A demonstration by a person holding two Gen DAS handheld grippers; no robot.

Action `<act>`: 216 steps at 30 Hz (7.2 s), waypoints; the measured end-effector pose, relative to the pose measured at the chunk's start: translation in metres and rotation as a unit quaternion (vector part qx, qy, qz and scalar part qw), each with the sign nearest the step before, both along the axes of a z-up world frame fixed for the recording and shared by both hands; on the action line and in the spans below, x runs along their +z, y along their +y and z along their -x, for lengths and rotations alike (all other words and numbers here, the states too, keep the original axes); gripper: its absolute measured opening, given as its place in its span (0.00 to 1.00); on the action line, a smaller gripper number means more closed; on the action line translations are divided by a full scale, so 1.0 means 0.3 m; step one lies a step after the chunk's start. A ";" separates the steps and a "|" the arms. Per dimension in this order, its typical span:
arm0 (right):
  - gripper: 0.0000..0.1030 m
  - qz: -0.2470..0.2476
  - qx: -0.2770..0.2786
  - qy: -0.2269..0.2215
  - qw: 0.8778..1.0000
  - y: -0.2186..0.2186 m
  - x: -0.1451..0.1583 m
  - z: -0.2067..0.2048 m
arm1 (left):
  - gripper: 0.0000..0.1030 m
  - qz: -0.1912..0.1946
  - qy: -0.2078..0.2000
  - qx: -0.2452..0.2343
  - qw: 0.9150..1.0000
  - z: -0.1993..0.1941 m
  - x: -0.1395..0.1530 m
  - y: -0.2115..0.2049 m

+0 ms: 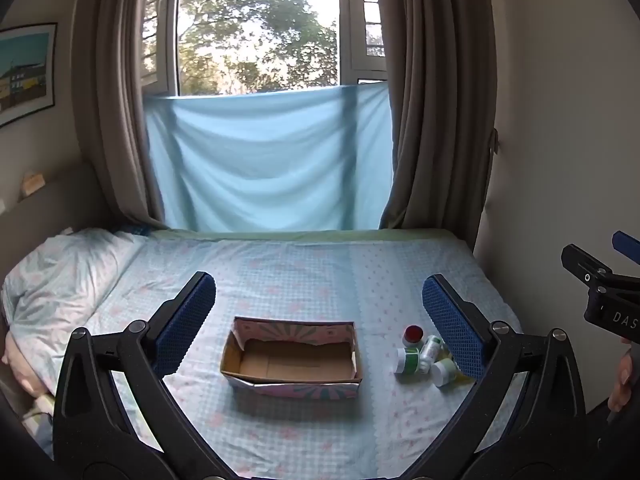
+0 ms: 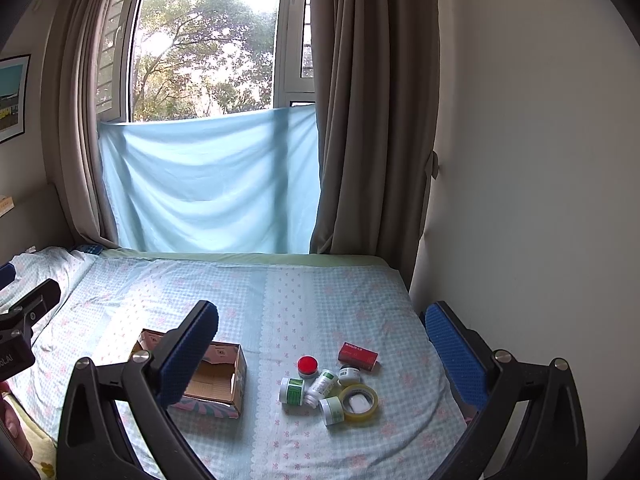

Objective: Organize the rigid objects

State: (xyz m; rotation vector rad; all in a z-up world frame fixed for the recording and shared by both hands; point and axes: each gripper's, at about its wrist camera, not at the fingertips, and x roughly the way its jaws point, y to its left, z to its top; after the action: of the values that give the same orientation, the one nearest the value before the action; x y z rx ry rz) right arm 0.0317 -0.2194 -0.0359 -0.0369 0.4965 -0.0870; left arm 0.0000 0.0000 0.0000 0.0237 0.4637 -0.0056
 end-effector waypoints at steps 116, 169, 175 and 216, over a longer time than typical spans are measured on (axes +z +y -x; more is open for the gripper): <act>0.69 0.057 0.061 0.255 0.963 -0.217 -1.506 -0.587 | 0.84 -0.033 0.471 -0.091 0.877 -1.104 -1.612 -0.697; 0.42 0.033 0.081 0.203 0.975 -0.099 -0.757 -0.599 | 0.54 0.045 0.320 -0.071 0.944 -0.954 -0.808 -0.332; 0.41 0.018 0.061 0.194 0.979 0.051 -0.560 -0.573 | 0.54 0.046 0.284 -0.082 0.954 -0.884 -0.651 -0.086; 0.41 -0.117 0.041 0.460 0.879 0.723 -1.275 -1.069 | 0.52 -0.009 0.495 -0.032 0.868 -1.210 -1.450 0.574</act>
State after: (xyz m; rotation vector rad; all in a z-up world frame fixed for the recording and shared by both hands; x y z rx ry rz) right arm 0.3523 -0.0024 -0.4185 0.1476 1.4597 0.0863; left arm 0.3630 0.1722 -0.4349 0.0543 1.4992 -0.0829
